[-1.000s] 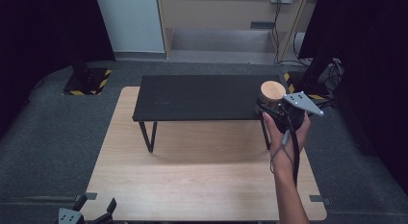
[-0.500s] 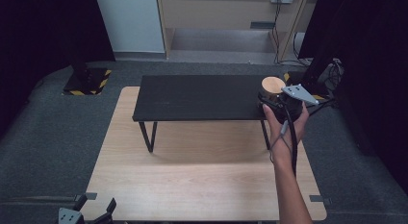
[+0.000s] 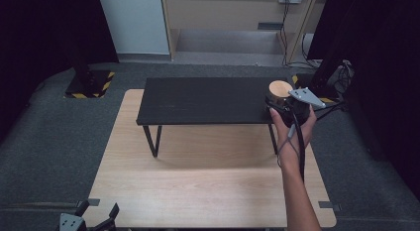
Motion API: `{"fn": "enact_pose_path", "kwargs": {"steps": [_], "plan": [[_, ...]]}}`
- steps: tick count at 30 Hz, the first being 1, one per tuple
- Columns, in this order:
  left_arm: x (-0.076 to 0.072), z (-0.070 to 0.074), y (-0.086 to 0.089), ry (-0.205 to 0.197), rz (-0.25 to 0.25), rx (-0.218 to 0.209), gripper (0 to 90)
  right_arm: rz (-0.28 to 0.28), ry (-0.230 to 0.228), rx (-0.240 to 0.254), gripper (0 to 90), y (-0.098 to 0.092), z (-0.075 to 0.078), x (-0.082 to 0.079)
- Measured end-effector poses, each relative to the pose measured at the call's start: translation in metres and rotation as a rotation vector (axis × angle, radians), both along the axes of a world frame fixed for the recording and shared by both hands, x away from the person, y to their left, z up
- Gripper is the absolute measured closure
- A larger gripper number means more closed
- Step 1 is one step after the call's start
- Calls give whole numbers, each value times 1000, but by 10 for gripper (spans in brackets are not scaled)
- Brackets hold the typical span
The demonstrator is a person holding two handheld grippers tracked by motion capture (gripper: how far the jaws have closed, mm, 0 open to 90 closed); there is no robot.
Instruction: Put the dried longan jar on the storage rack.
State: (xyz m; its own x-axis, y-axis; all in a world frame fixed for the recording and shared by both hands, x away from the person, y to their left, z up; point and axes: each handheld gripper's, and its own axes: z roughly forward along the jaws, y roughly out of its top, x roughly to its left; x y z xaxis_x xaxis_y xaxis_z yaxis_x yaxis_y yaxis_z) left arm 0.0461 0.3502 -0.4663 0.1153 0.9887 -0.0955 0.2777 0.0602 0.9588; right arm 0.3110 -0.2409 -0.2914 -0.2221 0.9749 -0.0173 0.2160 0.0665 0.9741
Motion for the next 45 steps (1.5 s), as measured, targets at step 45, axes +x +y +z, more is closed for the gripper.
{"fn": "enact_pose_path", "kwargs": {"steps": [45], "plan": [[-3,2,2,-5,3,0,15,35,-17,5,6,-3,-3,-6]]}}
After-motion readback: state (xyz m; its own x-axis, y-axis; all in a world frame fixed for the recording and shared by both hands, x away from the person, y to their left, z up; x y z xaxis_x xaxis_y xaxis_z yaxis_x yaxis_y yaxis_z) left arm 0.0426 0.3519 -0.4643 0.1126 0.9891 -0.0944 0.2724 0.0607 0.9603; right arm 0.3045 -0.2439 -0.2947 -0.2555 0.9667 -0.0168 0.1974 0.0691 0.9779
